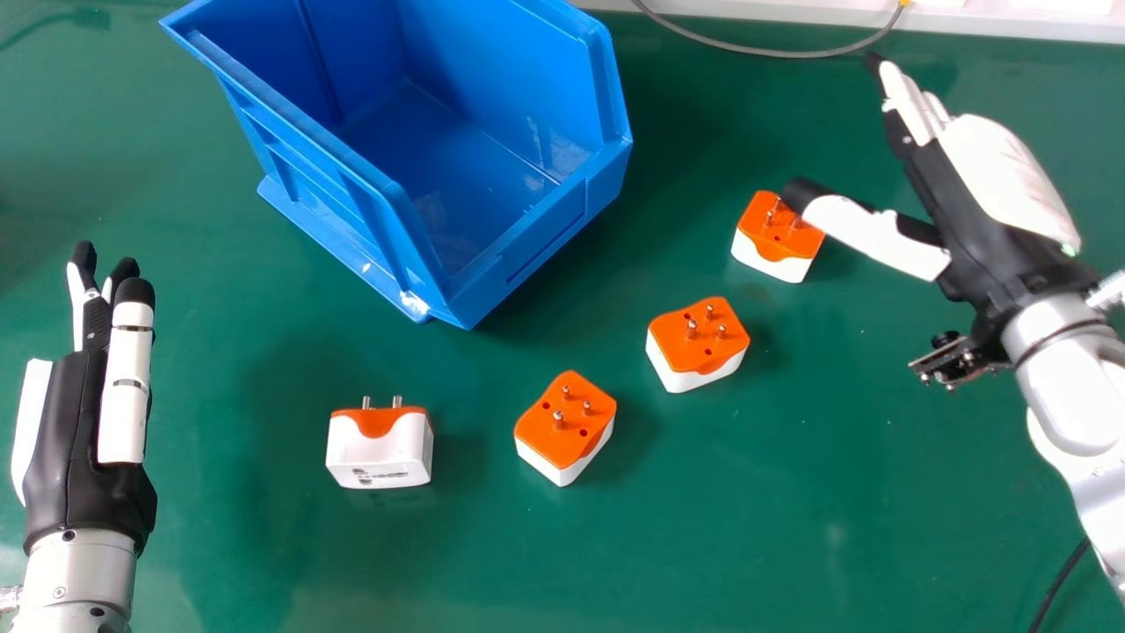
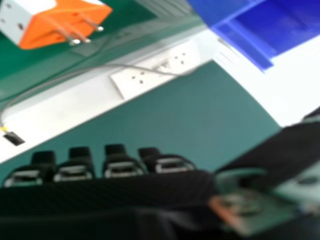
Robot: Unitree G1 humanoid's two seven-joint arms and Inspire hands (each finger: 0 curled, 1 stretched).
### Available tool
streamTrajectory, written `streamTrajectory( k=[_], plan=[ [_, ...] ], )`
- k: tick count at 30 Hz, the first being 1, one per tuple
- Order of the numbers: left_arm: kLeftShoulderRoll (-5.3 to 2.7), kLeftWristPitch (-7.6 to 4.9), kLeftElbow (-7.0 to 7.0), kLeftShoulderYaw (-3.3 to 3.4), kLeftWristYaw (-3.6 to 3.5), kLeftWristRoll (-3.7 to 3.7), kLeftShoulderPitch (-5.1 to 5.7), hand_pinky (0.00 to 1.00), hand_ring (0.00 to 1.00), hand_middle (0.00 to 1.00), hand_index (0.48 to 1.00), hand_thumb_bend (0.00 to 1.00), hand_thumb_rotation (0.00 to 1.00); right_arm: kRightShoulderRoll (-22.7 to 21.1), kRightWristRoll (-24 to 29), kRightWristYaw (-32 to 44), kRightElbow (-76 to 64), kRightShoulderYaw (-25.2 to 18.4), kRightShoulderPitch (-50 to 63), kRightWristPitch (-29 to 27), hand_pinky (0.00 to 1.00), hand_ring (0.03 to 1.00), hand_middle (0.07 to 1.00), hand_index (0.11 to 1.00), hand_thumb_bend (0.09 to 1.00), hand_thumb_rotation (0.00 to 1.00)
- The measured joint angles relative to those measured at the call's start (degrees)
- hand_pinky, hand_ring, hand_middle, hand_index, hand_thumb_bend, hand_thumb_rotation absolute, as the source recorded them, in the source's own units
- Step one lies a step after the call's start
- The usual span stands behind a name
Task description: Pick all objects and put in blue box
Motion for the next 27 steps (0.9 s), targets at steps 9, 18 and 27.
streamTrajectory(
  k=[9, 18, 27],
  plan=[
    [0.22, -0.1, 1.07, 0.15, -0.07, 0.0, -0.89, 1.0, 1.0, 1.0, 1.0, 0.38, 0.98, -0.63, -3.79, 2.81, 6.77, 4.94, -7.09, 4.63, 1.0, 1.0, 1.0, 1.0, 0.562, 0.92],
    [0.31, -0.04, 1.62, 0.13, 0.48, 0.19, -1.72, 1.0, 1.0, 1.0, 1.0, 0.43, 0.98, -0.6, -5.77, 3.87, 15.63, 9.66, -13.38, 7.38, 1.0, 1.0, 1.0, 1.0, 0.587, 0.88],
    [0.32, 0.0, 2.12, 0.14, 0.56, 0.18, -1.9, 1.0, 1.0, 1.0, 1.0, 0.47, 0.98, -0.45, -6.52, 4.38, 23.24, 13.99, -19.02, 8.61, 1.0, 1.0, 1.0, 1.0, 0.616, 0.88]
  ],
)
